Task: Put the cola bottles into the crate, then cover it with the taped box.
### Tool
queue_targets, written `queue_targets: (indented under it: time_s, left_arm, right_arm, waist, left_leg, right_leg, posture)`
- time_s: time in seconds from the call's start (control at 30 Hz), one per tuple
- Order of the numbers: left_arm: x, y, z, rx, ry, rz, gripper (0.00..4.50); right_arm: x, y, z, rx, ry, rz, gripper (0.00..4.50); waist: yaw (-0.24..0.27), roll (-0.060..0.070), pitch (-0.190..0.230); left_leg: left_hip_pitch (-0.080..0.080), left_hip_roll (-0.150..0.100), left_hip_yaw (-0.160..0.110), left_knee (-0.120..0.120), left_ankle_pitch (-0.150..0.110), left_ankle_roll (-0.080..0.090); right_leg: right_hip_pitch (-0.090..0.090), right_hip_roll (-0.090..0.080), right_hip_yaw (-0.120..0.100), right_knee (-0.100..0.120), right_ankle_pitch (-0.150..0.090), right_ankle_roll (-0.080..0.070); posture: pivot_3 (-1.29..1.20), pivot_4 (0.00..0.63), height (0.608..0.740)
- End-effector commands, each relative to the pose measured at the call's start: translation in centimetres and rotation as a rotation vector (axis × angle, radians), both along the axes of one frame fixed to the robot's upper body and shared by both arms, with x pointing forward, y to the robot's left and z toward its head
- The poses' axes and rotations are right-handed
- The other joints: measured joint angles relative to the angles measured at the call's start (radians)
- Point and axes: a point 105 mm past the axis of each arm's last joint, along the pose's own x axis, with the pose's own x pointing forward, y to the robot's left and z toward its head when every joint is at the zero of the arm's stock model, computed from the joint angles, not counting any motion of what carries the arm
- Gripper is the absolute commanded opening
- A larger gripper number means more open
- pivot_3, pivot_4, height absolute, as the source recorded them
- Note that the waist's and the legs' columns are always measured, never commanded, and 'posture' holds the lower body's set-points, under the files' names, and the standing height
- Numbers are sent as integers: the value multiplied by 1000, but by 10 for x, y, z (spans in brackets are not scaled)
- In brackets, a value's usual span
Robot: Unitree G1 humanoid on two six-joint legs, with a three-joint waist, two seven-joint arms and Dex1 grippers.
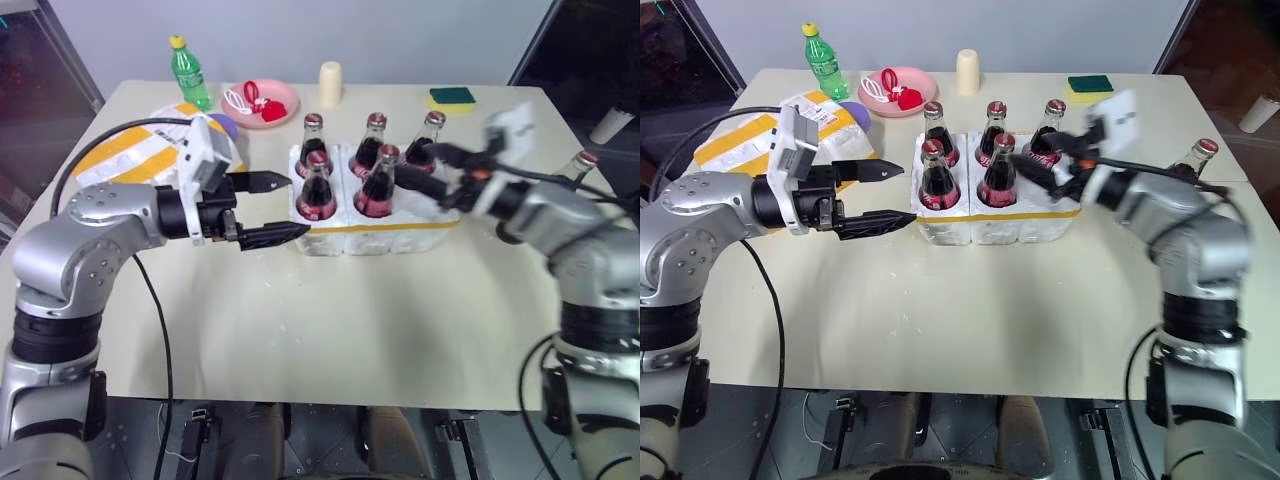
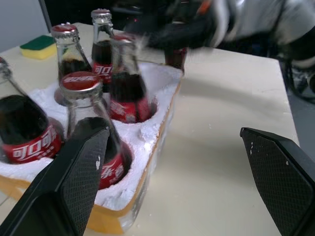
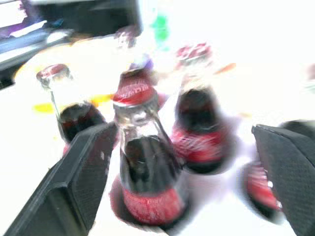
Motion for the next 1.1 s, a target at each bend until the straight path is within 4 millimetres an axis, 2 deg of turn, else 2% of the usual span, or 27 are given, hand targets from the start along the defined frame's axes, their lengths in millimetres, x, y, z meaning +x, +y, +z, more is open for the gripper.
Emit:
queue_targets:
  time_s: [0.03, 0.13, 0.23, 0.4, 0.53, 0.7, 0.9, 1.1]
  left_arm:
    - [-3, -8, 8, -12, -35, -50, 4500]
    - [-1, -15, 6, -15, -34, -80, 4500]
    - [-1, -21, 6, -17, -39, -105, 4500]
    - [0, -28, 9, -28, -45, -129, 4500]
    - [-1, -31, 9, -29, -44, -139, 4500]
    - [-5, -34, 9, -31, -45, -147, 4500]
    - [-7, -32, 7, -25, -42, -129, 4500]
    - [-8, -29, 6, -24, -41, -109, 4500]
  right_arm:
    - [-33, -29, -5, -17, 8, -150, 4461]
    - [-54, -68, -29, -63, 66, -367, 4461]
    - [-64, -97, -47, -69, 116, -521, 4461]
    - [-56, -124, -59, -49, 116, -672, 4461]
    - [-37, -131, -62, 22, 101, -681, 4461]
    - [-12, -141, -72, 26, 97, -689, 4461]
    - [13, -151, -75, 44, 93, -686, 4461]
    - [35, -149, -74, 66, 85, -653, 4461]
  waist:
    - [-5, 0, 0]
    - [-7, 0, 0]
    - [-16, 0, -1]
    - [-17, 1, -1]
    - [-14, 1, -1]
    - [-14, 1, -1]
    - [-15, 1, -1]
    - [-17, 1, -1]
  left_leg:
    - [0, 0, 0, 0, 0, 0]
    - [1, 0, 0, 1, 0, 0]
    - [2, 0, 2, 2, 0, 0]
    - [6, 0, 2, 1, 0, 0]
    - [6, 0, 3, 1, 0, 0]
    - [6, 0, 2, 1, 0, 0]
    - [6, 0, 2, 0, 0, 0]
    - [6, 0, 2, 0, 0, 0]
  right_leg:
    - [0, 0, 0, 0, 0, 0]
    - [2, 0, 0, 0, 0, 0]
    - [2, 0, 2, 0, -1, -1]
    - [4, 0, 3, 0, -2, -4]
    - [5, 0, 3, -1, -2, -3]
    - [5, 0, 3, -1, -1, -1]
    - [5, 0, 3, 0, 0, 0]
    - [5, 0, 3, 0, 0, 0]
  posture:
    - [0, 150, 739]
    - [0, 150, 739]
    - [0, 150, 739]
    - [0, 150, 739]
    - [0, 150, 739]
    - [0, 150, 739]
    - [0, 150, 739]
    - [0, 150, 739]
